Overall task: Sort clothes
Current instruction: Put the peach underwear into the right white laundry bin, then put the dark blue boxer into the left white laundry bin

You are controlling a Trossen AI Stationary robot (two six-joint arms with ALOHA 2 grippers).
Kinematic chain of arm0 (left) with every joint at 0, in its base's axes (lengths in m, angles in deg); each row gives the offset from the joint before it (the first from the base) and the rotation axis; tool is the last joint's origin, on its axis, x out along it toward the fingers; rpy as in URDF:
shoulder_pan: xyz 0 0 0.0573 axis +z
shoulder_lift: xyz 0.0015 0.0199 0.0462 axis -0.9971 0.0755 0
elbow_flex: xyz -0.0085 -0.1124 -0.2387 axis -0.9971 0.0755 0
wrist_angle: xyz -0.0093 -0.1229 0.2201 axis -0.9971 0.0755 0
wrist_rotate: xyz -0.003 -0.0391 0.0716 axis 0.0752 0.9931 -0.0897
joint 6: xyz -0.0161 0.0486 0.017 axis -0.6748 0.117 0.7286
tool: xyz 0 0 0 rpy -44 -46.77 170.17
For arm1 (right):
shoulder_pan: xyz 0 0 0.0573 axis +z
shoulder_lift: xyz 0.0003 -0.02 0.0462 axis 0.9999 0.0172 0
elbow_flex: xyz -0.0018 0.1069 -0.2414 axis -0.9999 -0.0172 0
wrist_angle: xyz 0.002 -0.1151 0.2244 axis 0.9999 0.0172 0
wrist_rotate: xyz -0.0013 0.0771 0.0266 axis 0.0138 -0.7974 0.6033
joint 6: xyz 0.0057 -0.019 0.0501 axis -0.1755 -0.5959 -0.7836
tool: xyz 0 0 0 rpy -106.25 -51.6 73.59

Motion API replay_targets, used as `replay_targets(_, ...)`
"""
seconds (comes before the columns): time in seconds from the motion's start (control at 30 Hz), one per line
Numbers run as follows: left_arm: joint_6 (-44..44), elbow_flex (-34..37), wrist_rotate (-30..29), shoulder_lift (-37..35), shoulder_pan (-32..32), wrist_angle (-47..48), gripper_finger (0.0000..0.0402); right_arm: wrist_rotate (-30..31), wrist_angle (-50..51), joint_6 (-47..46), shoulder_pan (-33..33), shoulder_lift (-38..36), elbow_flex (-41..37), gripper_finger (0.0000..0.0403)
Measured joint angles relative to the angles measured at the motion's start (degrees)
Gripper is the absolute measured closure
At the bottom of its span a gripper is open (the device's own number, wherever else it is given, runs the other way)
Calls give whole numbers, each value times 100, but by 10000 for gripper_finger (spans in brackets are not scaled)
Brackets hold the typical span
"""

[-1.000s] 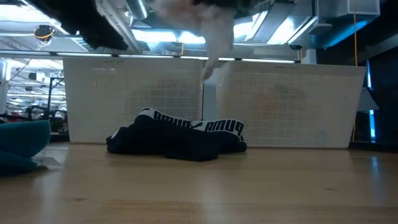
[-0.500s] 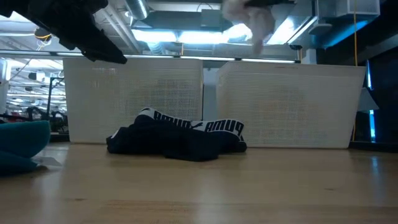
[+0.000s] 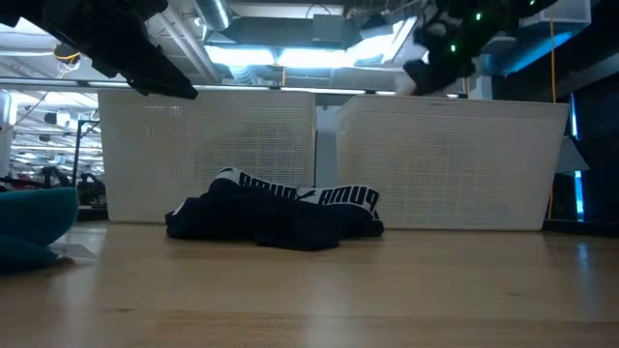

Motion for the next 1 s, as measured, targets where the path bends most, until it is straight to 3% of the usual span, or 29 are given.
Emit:
replay_targets(0.3,-7,0,2,0,0,-22,245,-1044,965,-1004,-608,681,0,371)
replay_targets(0.53,13,0,2,2,0,-120,245,-1020,915,-1290,-596,1142,0,361)
replay_targets(0.63,25,0,2,2,0,-129,245,-994,916,-1363,-596,1138,4,325)
replay_targets(0.77,28,0,4,2,0,-128,245,-1095,1208,-1367,-577,1049,263,248)
replay_targets(1.0,28,0,4,4,0,-129,245,-1740,2937,-1539,-468,997,1803,128)
